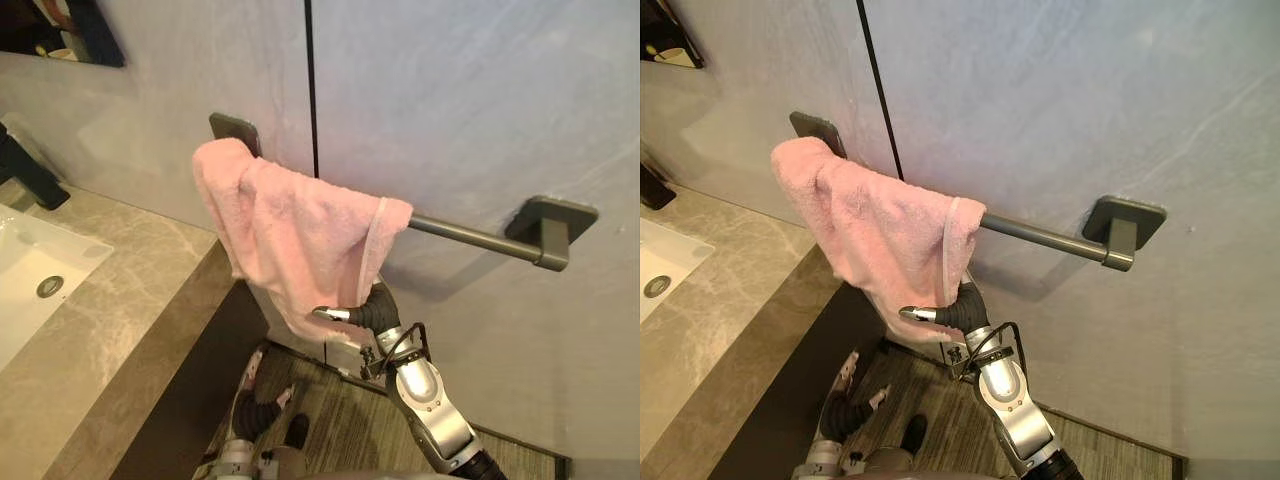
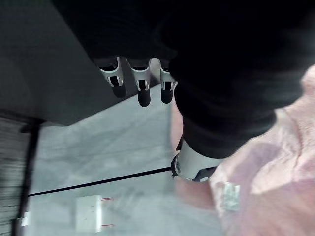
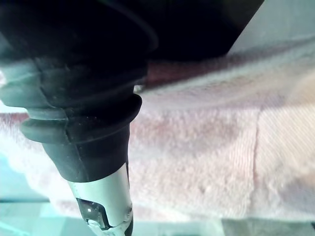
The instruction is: Organize washtable
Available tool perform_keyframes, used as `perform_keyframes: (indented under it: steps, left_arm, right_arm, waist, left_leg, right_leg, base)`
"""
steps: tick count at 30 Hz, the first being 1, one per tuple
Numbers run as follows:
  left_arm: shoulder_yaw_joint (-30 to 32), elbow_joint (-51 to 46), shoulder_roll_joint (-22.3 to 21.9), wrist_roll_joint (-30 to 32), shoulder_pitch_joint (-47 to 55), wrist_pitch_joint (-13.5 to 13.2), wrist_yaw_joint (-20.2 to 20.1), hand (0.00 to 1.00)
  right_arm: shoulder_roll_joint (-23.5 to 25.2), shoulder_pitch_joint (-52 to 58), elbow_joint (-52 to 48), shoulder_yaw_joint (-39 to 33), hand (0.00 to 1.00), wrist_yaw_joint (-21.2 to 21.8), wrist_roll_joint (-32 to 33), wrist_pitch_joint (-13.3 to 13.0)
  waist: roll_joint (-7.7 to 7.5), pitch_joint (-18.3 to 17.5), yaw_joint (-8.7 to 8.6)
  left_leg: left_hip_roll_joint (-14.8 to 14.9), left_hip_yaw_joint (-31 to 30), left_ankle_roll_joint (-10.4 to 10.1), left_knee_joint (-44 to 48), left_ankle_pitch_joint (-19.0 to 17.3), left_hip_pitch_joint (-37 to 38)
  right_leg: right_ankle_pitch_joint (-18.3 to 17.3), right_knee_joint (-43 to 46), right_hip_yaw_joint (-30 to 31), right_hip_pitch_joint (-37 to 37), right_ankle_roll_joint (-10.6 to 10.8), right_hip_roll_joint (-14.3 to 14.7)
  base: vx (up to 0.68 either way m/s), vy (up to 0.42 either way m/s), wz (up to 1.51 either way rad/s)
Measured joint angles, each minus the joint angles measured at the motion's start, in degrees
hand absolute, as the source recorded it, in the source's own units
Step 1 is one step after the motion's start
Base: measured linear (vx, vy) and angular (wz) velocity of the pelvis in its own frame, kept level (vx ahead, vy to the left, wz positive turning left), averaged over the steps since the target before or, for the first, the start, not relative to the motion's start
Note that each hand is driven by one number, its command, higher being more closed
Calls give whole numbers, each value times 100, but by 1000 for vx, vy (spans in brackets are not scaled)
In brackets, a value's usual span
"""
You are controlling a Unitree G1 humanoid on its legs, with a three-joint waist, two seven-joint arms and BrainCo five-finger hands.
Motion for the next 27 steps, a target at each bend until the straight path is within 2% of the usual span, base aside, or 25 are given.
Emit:
perform_keyframes:
  steps: [2,6,8,11,13,14,15,16,17,19,20,21,24,27]
  left_arm:
    - [203,1,-104,-302,112,99,-171,0]
    - [421,39,-177,-943,216,309,-357,0]
    - [418,182,-62,-1369,333,442,-612,0]
    - [258,159,438,-1831,716,719,-1315,0]
    - [331,-186,609,-2011,858,893,-1452,0]
    - [598,-954,735,-2208,925,960,-1450,0]
    - [786,-1313,761,-2317,904,950,-1420,0]
    - [1248,-1933,805,-2558,742,868,-1292,0]
    - [1780,-2384,866,-2791,447,658,-1058,0]
    - [2443,-2700,976,-3015,-111,382,-687,0]
    - [2593,-2726,1009,-3060,-338,319,-582,0]
    - [2796,-2729,1017,-3105,-783,242,-288,0]
    - [2902,-2729,990,-3074,-1728,176,314,0]
    - [2902,-2730,978,-2724,-2185,186,712,0]
  right_arm:
    - [-2,12,-226,0,0,-57,-25,7]
    - [0,5,-589,-14,0,-65,-25,7]
    - [13,-24,-621,6,0,-48,-21,17]
    - [58,-182,-620,64,0,42,41,45]
    - [56,-242,-619,140,0,102,77,44]
    - [26,-246,-612,173,0,115,109,44]
    - [-8,-241,-611,176,0,114,160,40]
    - [-81,-205,-611,179,0,110,243,29]
    - [-134,-175,-604,152,0,118,258,28]
    - [-192,-168,-557,141,0,164,295,21]
    - [-206,-158,-539,116,0,172,297,18]
    - [-209,-152,-429,59,0,204,296,8]
    - [-206,-139,-153,-25,0,250,291,11]
    - [-199,-119,-68,-27,0,374,214,24]
  waist:
    - [6,4,112]
    - [8,3,131]
    - [11,3,107]
    - [16,0,108]
    - [20,-4,107]
    - [19,-6,123]
    - [22,-10,118]
    - [29,-18,108]
    - [24,-41,107]
    - [38,-93,94]
    - [51,-105,89]
    - [63,-169,89]
    - [47,-235,80]
    - [30,-246,-60]
  left_leg:
    - [2,68,9,25,5,-41]
    - [-9,135,29,49,18,-77]
    - [-14,179,45,53,5,-74]
    - [-1,286,60,58,-53,-44]
    - [1,306,60,65,-85,-34]
    - [-2,279,48,64,-109,-20]
    - [-9,247,47,62,-111,-9]
    - [-25,170,49,54,-110,24]
    - [-39,126,32,48,-99,46]
    - [-58,70,31,36,-94,34]
    - [-68,39,31,30,-93,39]
    - [-84,6,33,4,-89,40]
    - [-102,-18,37,-41,-82,106]
    - [-94,6,42,-75,-68,138]
  right_leg:
    - [-13,79,19,-93,-3,-18]
    - [-33,161,26,-158,-6,-90]
    - [-34,157,49,-166,-4,-100]
    - [-33,115,148,-172,-2,-101]
    - [-33,83,159,-153,-3,-99]
    - [-29,-13,116,-83,2,-90]
    - [-27,-52,76,-35,6,-91]
    - [-18,-111,-16,76,15,-90]
    - [-14,-179,-50,149,20,-85]
    - [-2,-253,-76,195,27,-65]
    - [8,-293,-101,228,34,-55]
    - [23,-335,-126,245,36,-47]
    - [42,-398,-121,325,42,-48]
    - [49,-398,-47,313,30,-43]
  base:
    - [-55,8,-12]
    - [5,11,-5]
    - [18,-5,-7]
    - [19,-4,-14]
    - [11,-6,-6]
    - [22,-21,11]
    - [40,-31,25]
    - [46,-31,29]
    - [48,-28,23]
    - [42,-21,14]
    - [48,-30,18]
    - [49,-22,10]
    - [47,-2,5]
    - [-5,5,-7]
